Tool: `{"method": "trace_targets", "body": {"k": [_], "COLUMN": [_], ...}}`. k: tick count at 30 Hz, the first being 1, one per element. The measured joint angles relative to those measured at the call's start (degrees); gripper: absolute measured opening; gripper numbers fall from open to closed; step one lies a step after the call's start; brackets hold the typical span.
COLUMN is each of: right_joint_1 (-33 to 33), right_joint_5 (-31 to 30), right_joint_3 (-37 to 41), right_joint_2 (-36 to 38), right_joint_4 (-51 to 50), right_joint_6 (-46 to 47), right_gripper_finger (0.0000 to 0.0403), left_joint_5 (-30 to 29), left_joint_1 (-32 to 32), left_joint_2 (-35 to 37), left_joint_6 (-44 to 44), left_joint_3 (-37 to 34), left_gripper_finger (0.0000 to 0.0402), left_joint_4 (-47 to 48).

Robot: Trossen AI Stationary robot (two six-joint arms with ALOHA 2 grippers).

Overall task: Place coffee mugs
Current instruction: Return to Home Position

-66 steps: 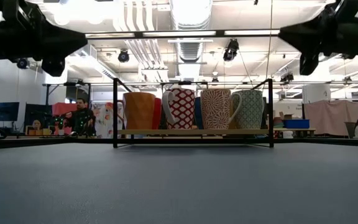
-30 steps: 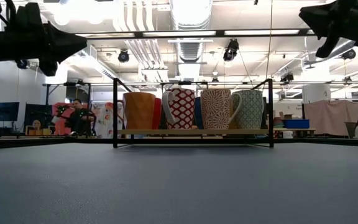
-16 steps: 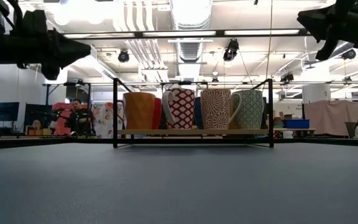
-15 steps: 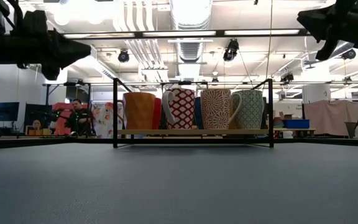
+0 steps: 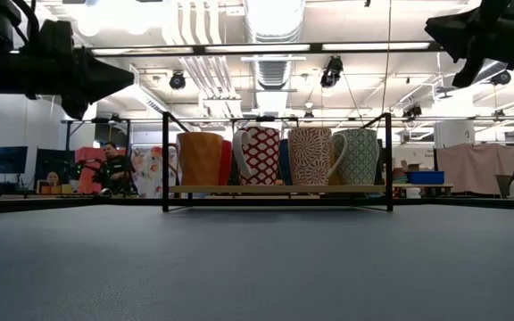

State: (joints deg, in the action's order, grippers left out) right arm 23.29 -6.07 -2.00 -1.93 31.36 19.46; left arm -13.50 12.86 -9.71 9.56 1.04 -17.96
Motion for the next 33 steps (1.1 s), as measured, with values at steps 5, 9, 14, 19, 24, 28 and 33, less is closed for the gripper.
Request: {"method": "trace_targets", "body": {"k": [5, 9, 14, 19, 24, 28, 33], "right_joint_1": [0.0, 0.0, 0.0, 0.0, 0.0, 0.0, 0.0], "right_joint_5": [0.0, 0.0, 0.0, 0.0, 0.0, 0.0, 0.0], "right_joint_3": [0.0, 0.0, 0.0, 0.0, 0.0, 0.0, 0.0], "right_joint_2": [0.0, 0.0, 0.0, 0.0, 0.0, 0.0, 0.0], "right_joint_4": [0.0, 0.0, 0.0, 0.0, 0.0, 0.0, 0.0], "right_joint_6": [0.0, 0.0, 0.0, 0.0, 0.0, 0.0, 0.0], "right_gripper_finger": [0.0043, 0.0043, 0.0043, 0.0043, 0.0043, 0.0043, 0.0043], "left_joint_5": [0.0, 0.0, 0.0, 0.0, 0.0, 0.0, 0.0], "left_joint_1": [0.0, 0.0, 0.0, 0.0, 0.0, 0.0, 0.0], "left_joint_2": [-0.8, -1.4, -1.9, -2.2, -2.5, -2.5, -2.6], "left_joint_6": [0.0, 0.0, 0.0, 0.0, 0.0, 0.0, 0.0], "left_joint_3": [0.1, 0.1, 0.1, 0.1, 0.1, 0.1, 0.1], "left_gripper_finger": [0.0060, 0.0060, 0.0060, 0.0060, 0.0060, 0.0060, 0.0060], "left_joint_4": [0.0, 0.0, 0.0, 0.0, 0.0, 0.0, 0.0]}}
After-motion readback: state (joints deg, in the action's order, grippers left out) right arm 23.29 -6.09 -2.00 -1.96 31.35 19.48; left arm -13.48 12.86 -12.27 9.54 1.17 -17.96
